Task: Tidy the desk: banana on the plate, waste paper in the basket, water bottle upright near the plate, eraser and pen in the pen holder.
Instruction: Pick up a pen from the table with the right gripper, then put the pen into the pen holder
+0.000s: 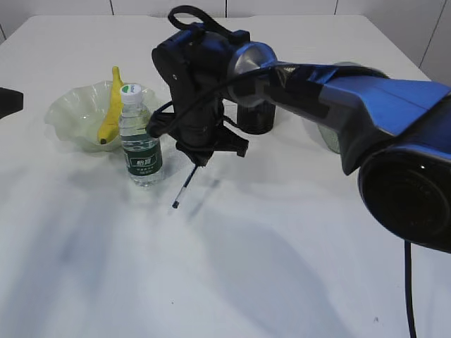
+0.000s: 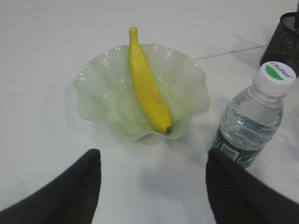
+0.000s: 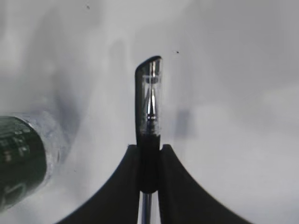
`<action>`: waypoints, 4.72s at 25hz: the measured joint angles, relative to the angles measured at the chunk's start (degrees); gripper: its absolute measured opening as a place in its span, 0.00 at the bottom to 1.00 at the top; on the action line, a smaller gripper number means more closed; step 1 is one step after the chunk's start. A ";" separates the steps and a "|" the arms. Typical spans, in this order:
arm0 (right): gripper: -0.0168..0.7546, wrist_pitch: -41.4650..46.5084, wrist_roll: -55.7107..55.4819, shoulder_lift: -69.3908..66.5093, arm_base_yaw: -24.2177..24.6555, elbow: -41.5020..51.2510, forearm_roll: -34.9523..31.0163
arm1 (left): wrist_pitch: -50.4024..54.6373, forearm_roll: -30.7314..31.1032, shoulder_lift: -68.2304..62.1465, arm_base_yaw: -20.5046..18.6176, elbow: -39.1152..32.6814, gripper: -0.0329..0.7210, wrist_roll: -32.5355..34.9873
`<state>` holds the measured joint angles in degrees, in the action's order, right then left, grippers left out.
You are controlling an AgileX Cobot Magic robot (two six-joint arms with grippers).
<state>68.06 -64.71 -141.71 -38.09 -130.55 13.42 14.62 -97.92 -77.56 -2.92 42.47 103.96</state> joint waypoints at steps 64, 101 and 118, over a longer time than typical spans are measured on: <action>0.09 -35.77 18.12 -2.70 19.69 -22.78 28.07 | -2.05 -0.22 0.00 0.00 0.00 0.70 1.77; 0.09 -37.36 18.29 -14.41 19.72 -22.67 27.12 | -3.46 -0.22 0.00 0.00 0.00 0.70 4.12; 0.09 -34.29 18.38 -14.41 19.61 -22.67 27.08 | -3.55 -0.22 0.00 0.00 0.00 0.70 4.43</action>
<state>33.78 -46.32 -156.12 -18.47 -153.22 40.49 11.07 -98.14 -77.56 -2.92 42.47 108.39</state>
